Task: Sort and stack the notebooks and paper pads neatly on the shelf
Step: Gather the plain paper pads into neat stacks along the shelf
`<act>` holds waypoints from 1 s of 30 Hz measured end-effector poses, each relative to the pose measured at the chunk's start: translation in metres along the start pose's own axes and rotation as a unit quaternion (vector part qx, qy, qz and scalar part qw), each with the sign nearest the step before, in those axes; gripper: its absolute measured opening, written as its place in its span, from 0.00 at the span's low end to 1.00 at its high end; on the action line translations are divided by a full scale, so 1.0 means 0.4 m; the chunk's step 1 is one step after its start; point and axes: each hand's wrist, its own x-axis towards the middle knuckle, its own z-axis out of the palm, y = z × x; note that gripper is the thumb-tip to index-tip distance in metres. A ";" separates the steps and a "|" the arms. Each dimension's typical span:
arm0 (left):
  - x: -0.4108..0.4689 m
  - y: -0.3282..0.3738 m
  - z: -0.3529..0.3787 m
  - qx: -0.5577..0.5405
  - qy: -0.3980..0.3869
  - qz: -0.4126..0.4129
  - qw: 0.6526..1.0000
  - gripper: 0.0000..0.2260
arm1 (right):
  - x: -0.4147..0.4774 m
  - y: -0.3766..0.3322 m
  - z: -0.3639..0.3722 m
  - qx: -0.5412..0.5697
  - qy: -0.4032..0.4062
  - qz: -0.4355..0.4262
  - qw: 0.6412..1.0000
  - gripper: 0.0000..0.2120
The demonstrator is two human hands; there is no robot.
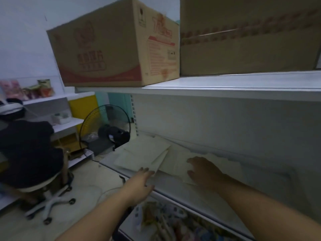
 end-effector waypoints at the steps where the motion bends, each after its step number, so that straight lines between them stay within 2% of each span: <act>1: 0.014 -0.024 -0.027 0.003 0.006 -0.006 1.000 0.23 | 0.041 -0.016 0.007 0.006 0.011 -0.003 1.000 0.25; 5: 0.051 -0.108 -0.120 -0.019 0.059 -0.031 0.998 0.19 | 0.208 -0.072 0.022 0.024 0.034 0.012 0.999 0.24; 8: 0.060 -0.168 -0.137 -0.019 0.056 -0.038 0.998 0.18 | 0.301 -0.102 0.039 0.084 0.020 0.057 0.995 0.25; 13: 0.116 -0.270 -0.161 -0.033 0.028 -0.046 0.998 0.16 | 0.401 -0.125 0.060 0.233 0.047 0.163 0.958 0.40; 16: 0.166 -0.326 -0.180 -0.060 0.019 -0.025 0.998 0.17 | 0.440 -0.140 0.069 0.284 0.078 0.214 0.932 0.44; 19: 0.210 -0.369 -0.202 -0.065 0.008 0.010 0.998 0.16 | 0.468 -0.155 0.076 0.323 0.122 0.252 0.904 0.35; 22: 0.253 -0.417 -0.236 -0.080 0.023 0.042 0.996 0.15 | 0.489 -0.183 0.054 0.438 0.193 0.259 0.839 0.20; 24: 0.281 -0.441 -0.277 -0.096 0.042 0.061 0.993 0.16 | 0.489 -0.217 0.022 0.504 0.222 0.239 0.800 0.14; 26: 0.312 -0.454 -0.327 -0.070 0.099 0.093 0.988 0.20 | 0.480 -0.263 -0.019 0.553 0.223 0.196 0.779 0.09; 28: 0.334 -0.449 -0.394 0.022 0.172 0.140 0.975 0.29 | 0.465 -0.326 -0.064 0.546 0.216 0.140 0.797 0.08; 29: 0.342 -0.443 -0.429 0.063 0.174 0.158 0.970 0.34 | 0.455 -0.362 -0.085 0.517 0.215 0.112 0.821 0.08; 30: 0.346 -0.435 -0.464 0.081 0.138 0.164 0.973 0.37 | 0.441 -0.399 -0.101 0.484 0.215 0.087 0.844 0.08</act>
